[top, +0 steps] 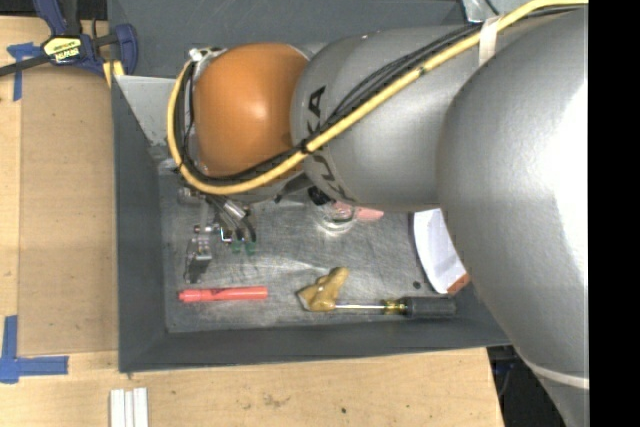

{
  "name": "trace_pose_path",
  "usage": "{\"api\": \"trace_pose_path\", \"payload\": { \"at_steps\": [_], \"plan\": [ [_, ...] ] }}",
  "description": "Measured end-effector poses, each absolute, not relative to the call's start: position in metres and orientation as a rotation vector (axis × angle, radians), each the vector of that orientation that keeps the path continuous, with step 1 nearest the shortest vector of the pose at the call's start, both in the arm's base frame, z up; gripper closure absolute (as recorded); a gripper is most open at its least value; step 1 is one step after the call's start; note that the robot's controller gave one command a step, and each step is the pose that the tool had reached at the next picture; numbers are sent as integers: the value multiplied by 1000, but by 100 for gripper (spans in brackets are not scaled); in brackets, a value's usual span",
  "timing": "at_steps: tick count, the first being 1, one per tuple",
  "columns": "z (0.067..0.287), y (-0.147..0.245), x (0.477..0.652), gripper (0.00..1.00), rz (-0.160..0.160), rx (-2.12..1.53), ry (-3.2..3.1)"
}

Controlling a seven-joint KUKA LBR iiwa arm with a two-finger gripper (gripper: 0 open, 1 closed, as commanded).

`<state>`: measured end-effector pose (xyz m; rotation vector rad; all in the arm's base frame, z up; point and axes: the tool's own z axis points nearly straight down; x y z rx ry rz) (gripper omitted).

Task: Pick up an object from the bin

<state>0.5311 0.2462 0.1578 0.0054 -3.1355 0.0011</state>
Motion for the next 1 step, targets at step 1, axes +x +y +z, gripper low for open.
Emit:
{"api": "trace_pose_path", "payload": {
  "at_steps": [1],
  "plan": [
    [162, 245, 534, 0, -2, -1, -3143]
  ]
}}
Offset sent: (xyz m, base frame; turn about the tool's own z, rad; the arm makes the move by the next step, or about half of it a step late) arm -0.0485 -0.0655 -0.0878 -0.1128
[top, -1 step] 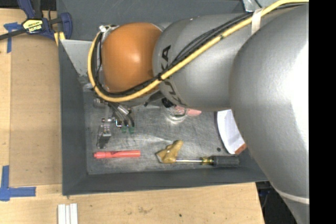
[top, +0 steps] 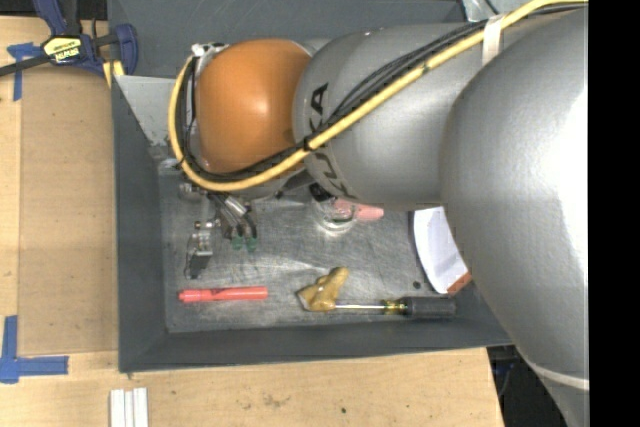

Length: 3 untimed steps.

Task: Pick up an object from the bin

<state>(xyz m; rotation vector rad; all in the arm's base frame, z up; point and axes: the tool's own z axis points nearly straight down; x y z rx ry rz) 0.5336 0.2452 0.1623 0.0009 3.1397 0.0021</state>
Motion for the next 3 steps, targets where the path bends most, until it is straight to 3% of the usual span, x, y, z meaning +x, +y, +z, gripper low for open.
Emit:
{"api": "trace_pose_path", "payload": {
  "at_steps": [1, 3],
  "plan": [
    [93, 197, 496, 0, 2, -142, 3134],
    [125, 180, 488, 0, 1, -122, 3136]
  ]
}}
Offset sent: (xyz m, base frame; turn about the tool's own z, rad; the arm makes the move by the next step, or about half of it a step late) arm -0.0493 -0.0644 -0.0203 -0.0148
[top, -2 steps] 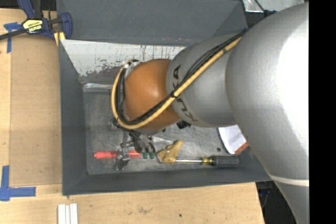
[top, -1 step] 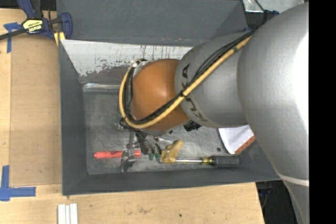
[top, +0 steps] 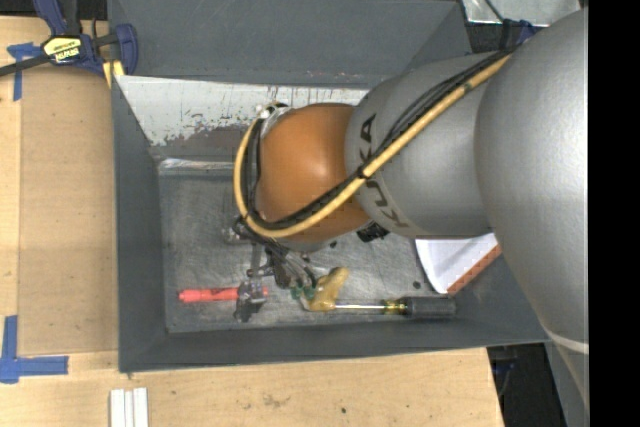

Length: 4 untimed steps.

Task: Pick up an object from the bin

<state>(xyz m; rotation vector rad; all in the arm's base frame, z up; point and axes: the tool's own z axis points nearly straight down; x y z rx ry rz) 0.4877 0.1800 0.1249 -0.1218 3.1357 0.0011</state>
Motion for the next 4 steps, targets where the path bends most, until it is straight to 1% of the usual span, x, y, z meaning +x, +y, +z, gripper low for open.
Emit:
{"api": "trace_pose_path", "payload": {
  "at_steps": [1, 2, 4],
  "plan": [
    [71, 186, 485, 0, 2, -210, 3130],
    [76, 183, 491, 100, 11, -283, 3107],
    [78, 183, 490, 100, 9, -283, 3111]
  ]
}}
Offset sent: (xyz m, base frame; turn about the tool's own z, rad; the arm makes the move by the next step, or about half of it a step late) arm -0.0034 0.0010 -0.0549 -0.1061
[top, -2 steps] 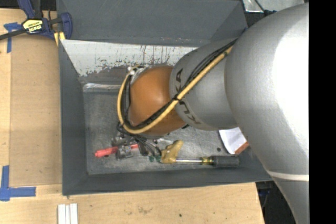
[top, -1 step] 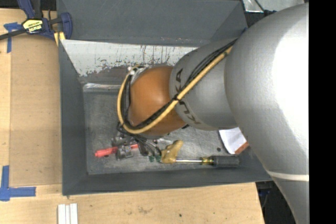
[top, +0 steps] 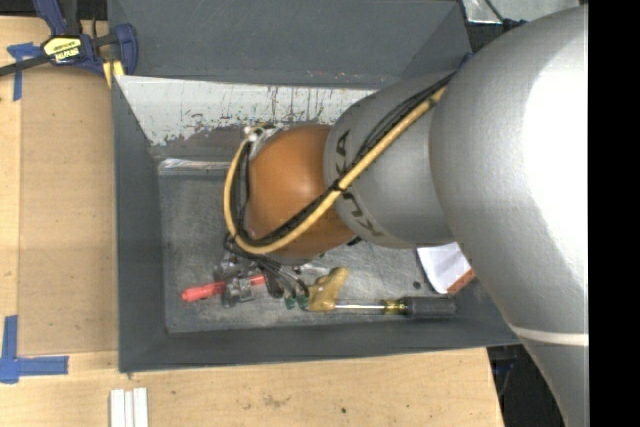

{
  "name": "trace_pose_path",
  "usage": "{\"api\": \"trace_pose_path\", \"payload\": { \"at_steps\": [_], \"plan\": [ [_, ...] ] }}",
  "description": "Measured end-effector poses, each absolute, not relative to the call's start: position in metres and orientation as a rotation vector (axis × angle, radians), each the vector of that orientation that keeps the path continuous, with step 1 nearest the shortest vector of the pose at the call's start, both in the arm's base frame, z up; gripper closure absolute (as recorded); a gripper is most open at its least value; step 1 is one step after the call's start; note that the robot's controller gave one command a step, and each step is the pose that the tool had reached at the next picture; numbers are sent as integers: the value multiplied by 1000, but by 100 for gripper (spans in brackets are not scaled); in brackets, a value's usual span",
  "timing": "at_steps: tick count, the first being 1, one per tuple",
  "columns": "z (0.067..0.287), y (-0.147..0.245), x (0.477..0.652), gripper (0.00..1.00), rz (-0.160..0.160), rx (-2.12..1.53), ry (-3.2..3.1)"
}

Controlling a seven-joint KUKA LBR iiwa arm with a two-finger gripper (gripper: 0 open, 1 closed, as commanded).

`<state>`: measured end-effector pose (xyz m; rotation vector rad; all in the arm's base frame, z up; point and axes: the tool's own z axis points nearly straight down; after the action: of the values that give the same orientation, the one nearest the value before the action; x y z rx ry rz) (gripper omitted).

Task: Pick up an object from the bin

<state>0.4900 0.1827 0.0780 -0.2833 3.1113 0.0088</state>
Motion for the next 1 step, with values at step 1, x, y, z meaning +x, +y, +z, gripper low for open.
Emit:
{"api": "trace_pose_path", "payload": {
  "at_steps": [1],
  "plan": [
    [91, 181, 487, 100, -1, -286, 3130]
  ]
}}
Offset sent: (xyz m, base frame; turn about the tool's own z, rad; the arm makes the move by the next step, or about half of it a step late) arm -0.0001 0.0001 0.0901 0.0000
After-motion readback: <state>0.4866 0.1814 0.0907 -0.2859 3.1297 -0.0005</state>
